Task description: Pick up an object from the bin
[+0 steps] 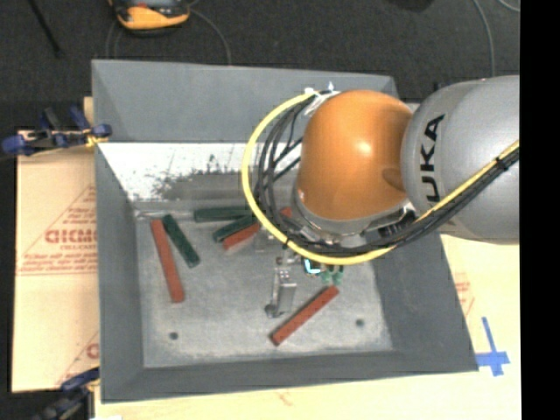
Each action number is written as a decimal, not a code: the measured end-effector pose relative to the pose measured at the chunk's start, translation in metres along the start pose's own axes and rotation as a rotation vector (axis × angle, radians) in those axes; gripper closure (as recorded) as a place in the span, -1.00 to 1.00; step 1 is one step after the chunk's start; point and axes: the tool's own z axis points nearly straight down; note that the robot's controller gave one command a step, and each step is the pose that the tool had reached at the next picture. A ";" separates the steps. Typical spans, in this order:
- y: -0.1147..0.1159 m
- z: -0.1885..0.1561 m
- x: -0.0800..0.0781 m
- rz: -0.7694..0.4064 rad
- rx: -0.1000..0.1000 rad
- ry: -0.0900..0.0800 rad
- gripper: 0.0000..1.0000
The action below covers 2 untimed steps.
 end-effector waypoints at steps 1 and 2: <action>-0.001 -0.004 -0.002 0.004 -0.001 -0.008 -1.00; -0.048 0.066 -0.013 -0.030 0.001 -0.013 -1.00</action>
Offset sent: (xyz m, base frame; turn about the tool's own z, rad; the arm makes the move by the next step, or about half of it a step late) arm 0.0246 -0.1135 -0.1697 -0.0729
